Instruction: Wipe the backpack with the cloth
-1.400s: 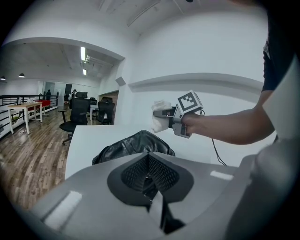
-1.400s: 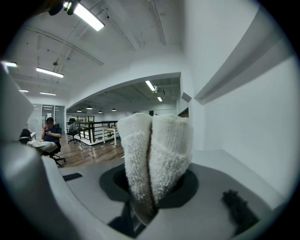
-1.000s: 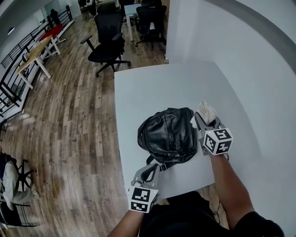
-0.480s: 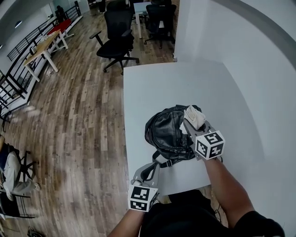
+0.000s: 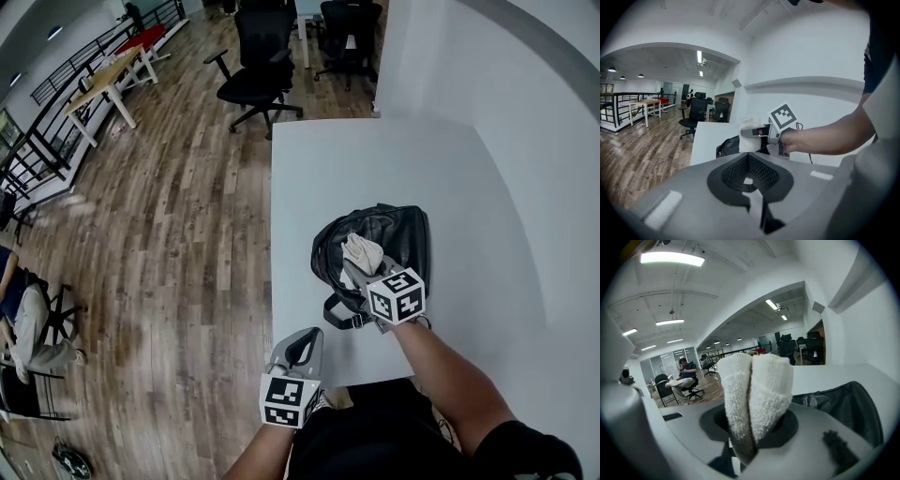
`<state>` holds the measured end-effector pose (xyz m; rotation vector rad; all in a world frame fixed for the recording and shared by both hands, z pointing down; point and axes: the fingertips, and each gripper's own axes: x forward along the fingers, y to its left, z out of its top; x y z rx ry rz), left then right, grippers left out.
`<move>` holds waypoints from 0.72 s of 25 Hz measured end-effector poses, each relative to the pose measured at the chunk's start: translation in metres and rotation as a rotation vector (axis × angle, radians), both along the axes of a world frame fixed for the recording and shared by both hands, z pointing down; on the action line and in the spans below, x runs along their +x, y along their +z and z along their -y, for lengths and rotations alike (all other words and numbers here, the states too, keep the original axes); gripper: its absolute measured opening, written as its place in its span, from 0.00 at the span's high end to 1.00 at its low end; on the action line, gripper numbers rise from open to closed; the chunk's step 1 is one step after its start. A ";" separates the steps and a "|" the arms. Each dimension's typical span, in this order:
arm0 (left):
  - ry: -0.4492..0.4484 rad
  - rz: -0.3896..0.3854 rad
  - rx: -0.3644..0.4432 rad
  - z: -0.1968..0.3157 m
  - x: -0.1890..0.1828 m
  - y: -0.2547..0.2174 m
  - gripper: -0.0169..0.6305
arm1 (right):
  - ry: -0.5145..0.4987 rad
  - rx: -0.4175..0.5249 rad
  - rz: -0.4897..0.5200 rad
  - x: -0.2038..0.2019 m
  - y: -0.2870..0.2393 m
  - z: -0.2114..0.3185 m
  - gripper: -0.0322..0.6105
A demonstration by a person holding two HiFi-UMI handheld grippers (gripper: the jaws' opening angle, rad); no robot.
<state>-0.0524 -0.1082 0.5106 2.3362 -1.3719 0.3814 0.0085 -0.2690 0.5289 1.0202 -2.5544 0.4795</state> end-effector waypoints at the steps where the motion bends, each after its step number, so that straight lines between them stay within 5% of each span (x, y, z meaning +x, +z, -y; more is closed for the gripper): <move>1: -0.010 -0.001 -0.007 -0.001 -0.003 0.002 0.96 | -0.007 -0.005 0.005 -0.006 0.002 0.001 0.79; 8: -0.052 0.007 -0.015 -0.002 -0.018 0.004 0.96 | -0.041 -0.039 0.037 -0.038 0.007 0.012 0.79; 18: -0.037 0.006 -0.002 0.000 -0.014 0.001 0.96 | -0.038 -0.065 0.029 -0.028 0.017 0.002 0.79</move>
